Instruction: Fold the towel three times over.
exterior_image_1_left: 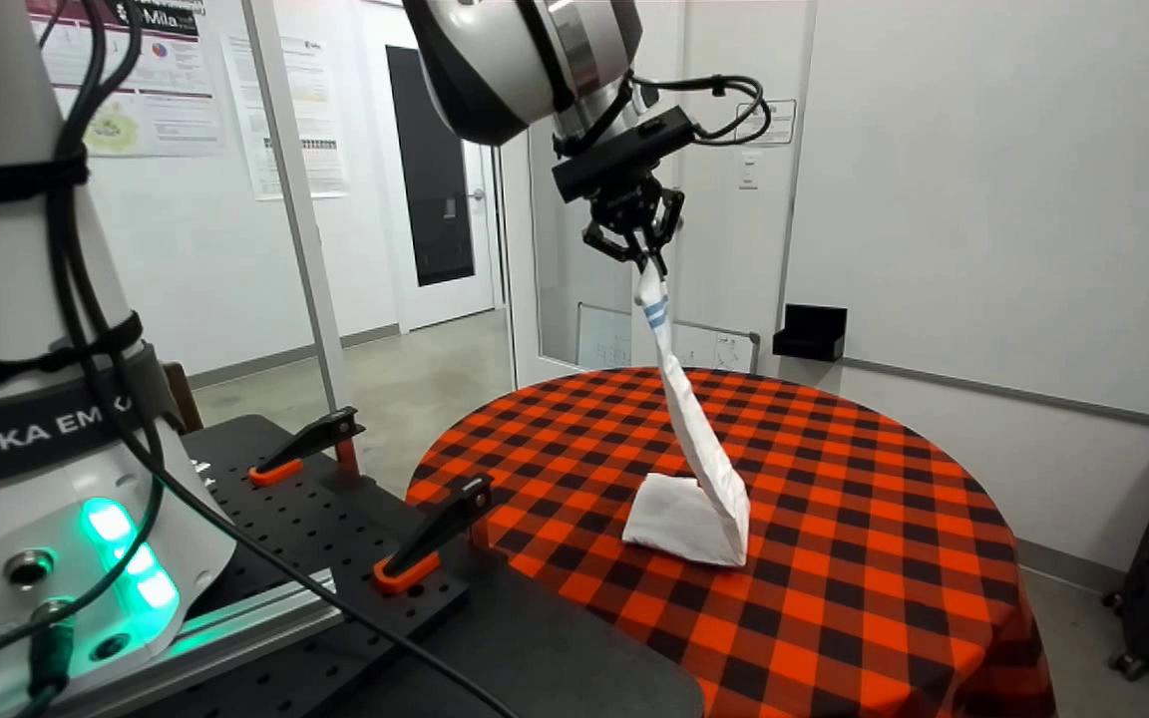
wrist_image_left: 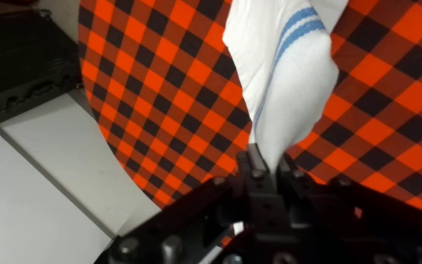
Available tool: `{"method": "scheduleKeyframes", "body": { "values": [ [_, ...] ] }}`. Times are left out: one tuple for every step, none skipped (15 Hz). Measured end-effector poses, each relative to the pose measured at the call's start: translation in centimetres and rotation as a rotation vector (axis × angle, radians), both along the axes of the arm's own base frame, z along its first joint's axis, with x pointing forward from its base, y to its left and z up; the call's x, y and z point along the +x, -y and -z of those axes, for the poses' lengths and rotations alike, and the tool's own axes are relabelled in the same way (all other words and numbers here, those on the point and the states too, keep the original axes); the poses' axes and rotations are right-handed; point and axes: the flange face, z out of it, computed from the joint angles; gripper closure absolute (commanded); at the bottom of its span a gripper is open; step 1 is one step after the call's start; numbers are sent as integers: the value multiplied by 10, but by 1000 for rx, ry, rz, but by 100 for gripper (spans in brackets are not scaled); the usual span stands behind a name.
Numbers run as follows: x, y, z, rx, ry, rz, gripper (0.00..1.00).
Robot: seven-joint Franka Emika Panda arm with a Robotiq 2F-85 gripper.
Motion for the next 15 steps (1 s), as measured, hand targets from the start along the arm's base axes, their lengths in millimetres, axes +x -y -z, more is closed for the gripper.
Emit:
{"method": "scheduleKeyframes", "body": {
  "values": [
    [-3, -9, 3, 22, -13, 7, 98],
    [-5, -19, 5, 44, -22, 12, 98],
    [-7, -29, 5, 63, -27, 15, 98],
    [-8, -39, 3, 81, -29, 18, 98],
    [-9, -46, 1, 99, -30, 24, 98],
    [-9, -52, -2, 123, -31, 46, 98],
    [-11, -57, -3, 147, -33, 69, 98],
    [-12, -59, -5, 167, -33, 92, 98],
    [-12, -61, -8, 182, -30, 113, 98],
    [-12, -61, -11, 195, -25, 133, 98],
    [-12, -60, -13, 206, -21, 156, 98],
    [-11, -56, -15, 219, -21, 188, 98],
    [-10, -52, -16, 233, -26, 227, 98],
    [-10, -48, -15, 247, -37, 269, 98],
    [-11, -44, -14, 255, -48, 299, 98]
  ]
}}
